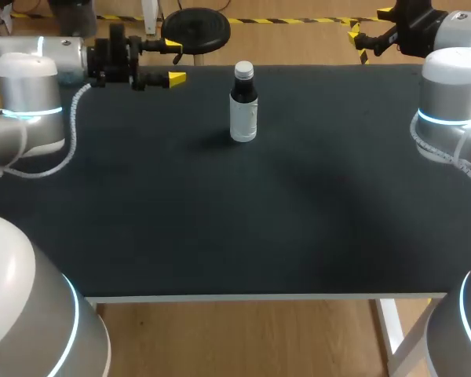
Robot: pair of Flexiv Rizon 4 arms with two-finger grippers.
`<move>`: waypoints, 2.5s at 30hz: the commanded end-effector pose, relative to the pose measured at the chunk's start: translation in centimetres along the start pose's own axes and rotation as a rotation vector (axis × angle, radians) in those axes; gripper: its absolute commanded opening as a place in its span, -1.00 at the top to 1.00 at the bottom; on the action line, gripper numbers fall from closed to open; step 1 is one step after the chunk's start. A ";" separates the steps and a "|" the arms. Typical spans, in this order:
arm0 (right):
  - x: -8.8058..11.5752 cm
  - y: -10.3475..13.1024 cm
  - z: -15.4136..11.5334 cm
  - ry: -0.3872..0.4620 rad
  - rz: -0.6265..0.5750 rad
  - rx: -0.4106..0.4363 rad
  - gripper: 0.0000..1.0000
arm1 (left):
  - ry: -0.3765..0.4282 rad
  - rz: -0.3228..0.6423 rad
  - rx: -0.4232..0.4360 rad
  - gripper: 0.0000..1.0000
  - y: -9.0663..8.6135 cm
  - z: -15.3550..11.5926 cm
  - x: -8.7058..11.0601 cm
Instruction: Unscrew the bottle cap
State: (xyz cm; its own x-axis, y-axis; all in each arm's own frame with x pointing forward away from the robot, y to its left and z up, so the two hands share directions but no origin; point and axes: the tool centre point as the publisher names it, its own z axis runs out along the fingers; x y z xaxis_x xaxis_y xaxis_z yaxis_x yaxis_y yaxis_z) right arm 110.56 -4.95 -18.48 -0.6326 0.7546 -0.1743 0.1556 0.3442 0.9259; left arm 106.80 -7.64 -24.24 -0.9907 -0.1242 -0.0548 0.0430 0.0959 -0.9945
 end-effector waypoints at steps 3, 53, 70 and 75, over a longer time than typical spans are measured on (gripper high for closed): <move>0.0 0.0 -0.1 0.000 0.000 0.001 -1.00 | 0.097 -0.022 0.044 -1.00 1.8 3.3 -1.0; 0.0 0.0 -0.1 0.000 0.000 0.001 -1.00 | 0.330 -0.049 0.092 -1.00 3.4 12.7 1.2; 0.0 0.0 -0.1 0.000 0.000 0.001 -1.00 | 0.369 -0.059 0.096 -1.00 3.7 14.1 1.2; 0.0 0.0 -0.1 0.000 0.000 0.001 -1.00 | 0.388 -0.056 0.096 -1.00 3.6 14.4 1.3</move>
State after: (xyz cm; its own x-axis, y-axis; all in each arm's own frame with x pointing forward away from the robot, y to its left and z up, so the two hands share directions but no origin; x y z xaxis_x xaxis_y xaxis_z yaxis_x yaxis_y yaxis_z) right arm 110.56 -4.95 -18.48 -0.6326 0.7546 -0.1743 0.1556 0.3442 0.9259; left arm 106.78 -21.35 -28.81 -0.9819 0.1885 0.0185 -0.0171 0.0087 -0.9998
